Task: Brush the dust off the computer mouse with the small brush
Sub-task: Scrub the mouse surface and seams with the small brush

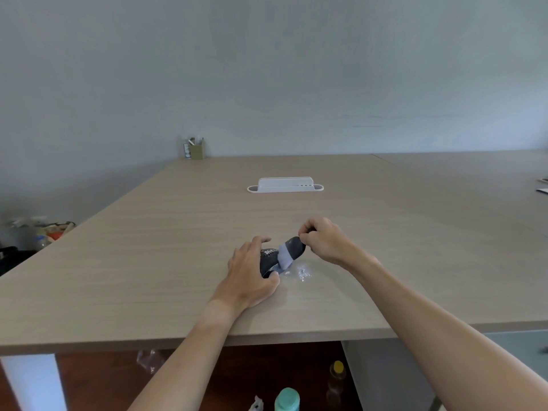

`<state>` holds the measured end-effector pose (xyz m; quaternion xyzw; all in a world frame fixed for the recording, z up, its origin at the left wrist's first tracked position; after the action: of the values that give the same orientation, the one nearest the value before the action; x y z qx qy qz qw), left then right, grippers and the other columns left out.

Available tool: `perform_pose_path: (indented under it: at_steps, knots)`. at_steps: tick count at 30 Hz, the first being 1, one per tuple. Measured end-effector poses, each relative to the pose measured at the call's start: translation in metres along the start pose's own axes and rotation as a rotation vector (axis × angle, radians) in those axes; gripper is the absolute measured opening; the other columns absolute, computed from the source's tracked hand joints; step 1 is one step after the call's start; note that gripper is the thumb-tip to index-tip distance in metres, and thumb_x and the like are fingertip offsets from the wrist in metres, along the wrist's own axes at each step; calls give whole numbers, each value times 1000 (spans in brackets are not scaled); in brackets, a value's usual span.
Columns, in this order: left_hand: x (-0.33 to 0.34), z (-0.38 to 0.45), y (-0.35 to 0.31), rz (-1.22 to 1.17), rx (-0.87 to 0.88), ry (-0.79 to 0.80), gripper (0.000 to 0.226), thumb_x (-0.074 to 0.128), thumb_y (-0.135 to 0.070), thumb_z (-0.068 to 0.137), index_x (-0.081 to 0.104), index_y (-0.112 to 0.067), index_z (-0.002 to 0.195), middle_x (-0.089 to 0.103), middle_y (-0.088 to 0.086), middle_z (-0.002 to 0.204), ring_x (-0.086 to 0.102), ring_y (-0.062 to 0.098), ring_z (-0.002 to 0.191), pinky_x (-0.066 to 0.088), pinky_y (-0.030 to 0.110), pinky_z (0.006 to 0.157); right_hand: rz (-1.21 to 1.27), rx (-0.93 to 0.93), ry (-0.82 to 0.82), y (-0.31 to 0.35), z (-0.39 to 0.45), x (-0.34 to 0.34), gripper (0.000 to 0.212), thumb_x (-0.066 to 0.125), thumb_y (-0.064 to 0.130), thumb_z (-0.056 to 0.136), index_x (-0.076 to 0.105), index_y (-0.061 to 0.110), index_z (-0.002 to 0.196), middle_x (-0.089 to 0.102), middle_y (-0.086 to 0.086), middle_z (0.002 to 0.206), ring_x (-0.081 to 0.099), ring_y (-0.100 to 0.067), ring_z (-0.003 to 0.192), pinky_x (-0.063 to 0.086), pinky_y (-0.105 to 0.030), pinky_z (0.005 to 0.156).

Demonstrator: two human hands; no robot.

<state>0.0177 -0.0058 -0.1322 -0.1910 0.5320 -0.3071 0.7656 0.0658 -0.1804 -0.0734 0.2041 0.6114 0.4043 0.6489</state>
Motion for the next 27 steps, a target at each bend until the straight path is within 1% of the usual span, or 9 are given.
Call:
perform_pose_path:
  at_steps: [2, 5, 9, 11, 13, 17, 20, 24, 27]
  knots:
    - [0, -1, -2, 6, 10, -7, 67, 49, -32, 67, 38, -32, 133, 50, -9, 116, 41, 17, 115, 28, 32, 102, -90, -12, -87, 0, -1, -6, 20, 44, 1, 81, 63, 8, 80, 59, 4, 77, 52, -19, 80, 36, -24, 55]
    - [-2, -1, -4, 10, 9, -6, 68, 47, -26, 67, 38, -32, 135, 49, -10, 115, 39, 16, 111, 27, 34, 102, -41, -19, -161, 9, 0, -12, 21, 44, 3, 82, 64, 9, 82, 60, 0, 80, 52, -19, 80, 35, -23, 54]
    - [-4, 0, -4, 17, 15, -1, 64, 46, -22, 68, 38, -33, 131, 52, -11, 118, 41, 18, 107, 30, 38, 100, 61, -22, -15, 28, -1, 2, 20, 48, 1, 79, 61, 10, 66, 55, 2, 60, 49, -18, 63, 38, -27, 58]
    - [-3, 0, -4, 3, 8, 2, 65, 49, -18, 72, 36, -32, 133, 52, -10, 118, 41, 18, 107, 29, 38, 100, -30, -18, 32, 29, 0, 8, 17, 46, -1, 78, 63, -6, 75, 60, -15, 66, 49, -24, 65, 40, -33, 61]
    - [-2, 0, -4, 1, 5, 13, 69, 53, -13, 76, 31, -31, 139, 51, -8, 119, 40, 17, 109, 26, 36, 102, -115, -7, 8, 24, 4, 7, 23, 44, -1, 77, 62, -13, 85, 65, -28, 88, 53, -37, 78, 42, -38, 63]
    - [-4, 1, -3, -30, -2, 7, 72, 52, -8, 76, 30, -31, 141, 50, -7, 121, 42, 16, 115, 27, 36, 107, -170, 41, -81, 14, 8, -8, 26, 40, -2, 78, 64, -9, 83, 64, -20, 88, 49, -28, 81, 39, -31, 60]
    - [-4, 2, -2, -53, 5, -7, 70, 50, -7, 74, 34, -28, 139, 46, -7, 116, 43, 13, 114, 32, 42, 109, -71, 59, -145, 8, 10, -11, 17, 40, 1, 75, 56, -6, 73, 50, -13, 73, 41, -25, 71, 32, -32, 57]
    - [-3, 1, -1, -51, 13, -18, 68, 49, -9, 72, 38, -26, 137, 44, -4, 122, 43, 12, 112, 35, 42, 107, 213, 74, 13, 7, 5, 7, 14, 42, 3, 71, 51, 13, 73, 39, -11, 71, 35, -24, 66, 26, -35, 55]
    - [-3, 0, -1, -60, 17, -13, 68, 50, -6, 73, 39, -24, 137, 45, -3, 124, 44, 14, 114, 36, 42, 106, 74, 60, 37, 2, 3, 12, 14, 42, 1, 75, 55, 3, 71, 47, -12, 71, 41, -23, 67, 31, -32, 56]
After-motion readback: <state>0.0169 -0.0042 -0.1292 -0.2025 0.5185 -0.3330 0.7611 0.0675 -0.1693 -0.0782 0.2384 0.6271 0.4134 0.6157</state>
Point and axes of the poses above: each hand's wrist, its own z-axis towards the middle knuckle, its own x-axis out of the palm, y = z × x, the point moved 4 cm from there along z, towards the middle knuckle
